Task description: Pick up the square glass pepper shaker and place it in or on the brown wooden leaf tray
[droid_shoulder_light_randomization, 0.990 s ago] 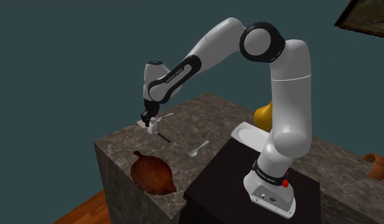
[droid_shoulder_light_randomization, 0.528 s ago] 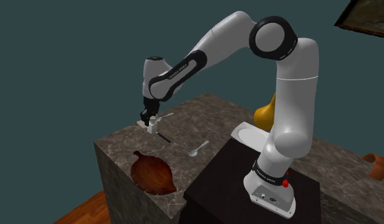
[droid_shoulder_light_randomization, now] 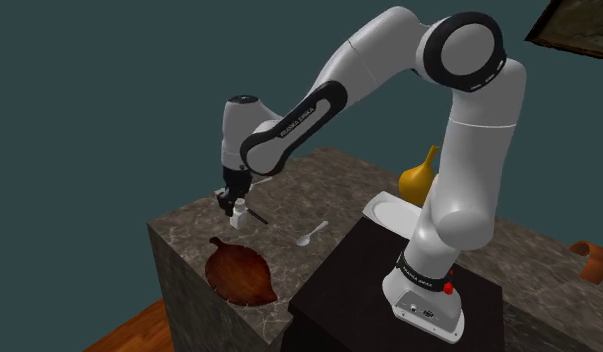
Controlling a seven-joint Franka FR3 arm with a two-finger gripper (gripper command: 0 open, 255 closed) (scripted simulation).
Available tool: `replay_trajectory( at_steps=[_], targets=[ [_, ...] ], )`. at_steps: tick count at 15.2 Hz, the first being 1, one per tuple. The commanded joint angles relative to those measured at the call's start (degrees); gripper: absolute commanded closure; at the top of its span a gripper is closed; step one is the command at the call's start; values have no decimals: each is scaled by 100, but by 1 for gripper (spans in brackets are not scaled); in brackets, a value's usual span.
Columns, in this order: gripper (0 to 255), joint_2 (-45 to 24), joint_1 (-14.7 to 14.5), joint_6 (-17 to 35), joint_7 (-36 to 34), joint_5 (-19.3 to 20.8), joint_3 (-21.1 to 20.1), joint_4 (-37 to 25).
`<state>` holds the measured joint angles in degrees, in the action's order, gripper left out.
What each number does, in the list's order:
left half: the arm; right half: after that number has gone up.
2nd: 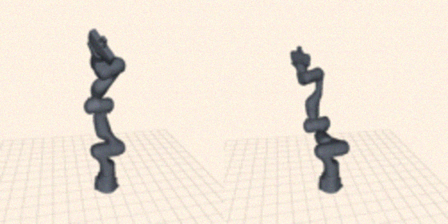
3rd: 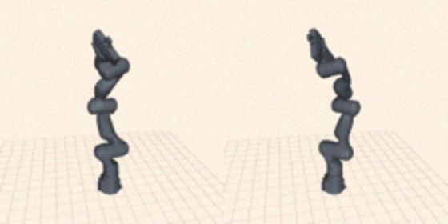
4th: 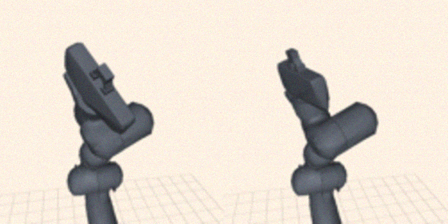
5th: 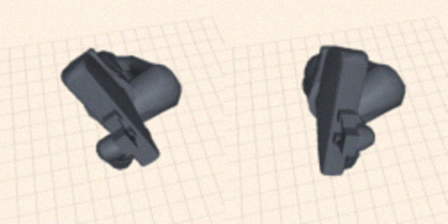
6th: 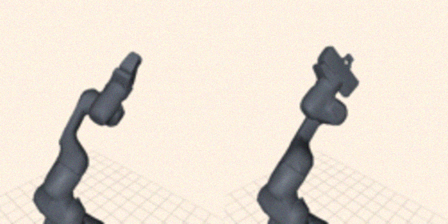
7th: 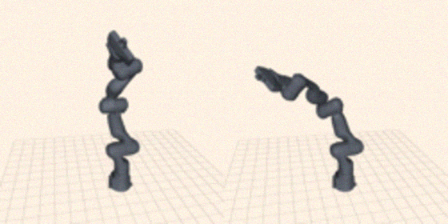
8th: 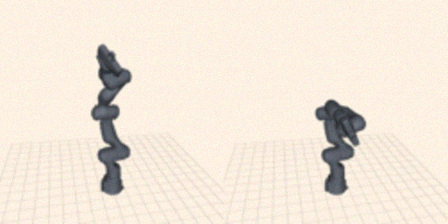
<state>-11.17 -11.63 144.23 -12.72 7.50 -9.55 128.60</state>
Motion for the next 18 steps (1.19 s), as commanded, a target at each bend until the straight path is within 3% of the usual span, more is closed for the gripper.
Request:
replay_trajectory(
  at_steps=[1, 5, 18],
  targets=[
    [255, 204, -173, 10, -308, 18, -105, 230],
    [255, 541, -527, 13, -941, 40, -356, 603],
    [255, -343, -634, 929, -1389, 605, -163, 677]
  ],
)
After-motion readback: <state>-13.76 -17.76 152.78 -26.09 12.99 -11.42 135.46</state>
